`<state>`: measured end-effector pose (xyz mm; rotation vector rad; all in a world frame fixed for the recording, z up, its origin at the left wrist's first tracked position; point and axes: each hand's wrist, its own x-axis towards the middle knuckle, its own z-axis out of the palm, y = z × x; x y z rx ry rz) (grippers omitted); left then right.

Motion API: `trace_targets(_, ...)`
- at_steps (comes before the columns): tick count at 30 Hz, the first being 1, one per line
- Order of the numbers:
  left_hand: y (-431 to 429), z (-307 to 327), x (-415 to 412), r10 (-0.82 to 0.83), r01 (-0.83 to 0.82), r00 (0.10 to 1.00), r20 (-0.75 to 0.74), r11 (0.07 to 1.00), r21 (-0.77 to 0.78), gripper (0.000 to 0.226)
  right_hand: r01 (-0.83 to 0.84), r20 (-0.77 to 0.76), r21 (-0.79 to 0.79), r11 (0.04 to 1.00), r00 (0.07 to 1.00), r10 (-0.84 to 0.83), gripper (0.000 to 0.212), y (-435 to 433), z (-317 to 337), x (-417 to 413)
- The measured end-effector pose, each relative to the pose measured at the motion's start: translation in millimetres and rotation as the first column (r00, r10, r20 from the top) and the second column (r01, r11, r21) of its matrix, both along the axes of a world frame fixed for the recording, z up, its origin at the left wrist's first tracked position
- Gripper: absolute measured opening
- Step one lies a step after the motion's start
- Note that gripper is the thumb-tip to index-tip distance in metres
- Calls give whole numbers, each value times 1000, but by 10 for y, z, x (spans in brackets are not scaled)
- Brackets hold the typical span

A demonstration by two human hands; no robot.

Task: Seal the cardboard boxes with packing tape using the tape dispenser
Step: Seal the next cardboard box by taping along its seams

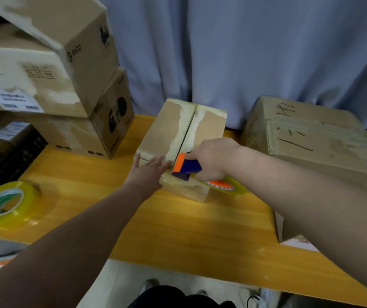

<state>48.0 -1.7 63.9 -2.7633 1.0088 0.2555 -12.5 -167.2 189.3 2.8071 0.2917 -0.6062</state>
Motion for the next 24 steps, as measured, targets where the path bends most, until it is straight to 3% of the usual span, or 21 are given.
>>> trace_targets(6,-6,11,-25,34,-36,999,-42,998,-51,72,78,6,-39,996,997,-78,50,-320,108,-286)
trace_targets(13,-2,-19,-31,21,-23,999,-46,998,-51,77,147,-29,-23,989,989,-148,49,-372,-200,-372)
trace_targets(18,-16,-107,-140,-38,38,999,18,999,22,91,153,12,-28,988,988,-153,49,-362,-273,-408)
trace_targets(24,-410,-177,-298,-214,214,976,49,977,2,81,188,36,0,982,981,-188,48,-379,-352,-420)
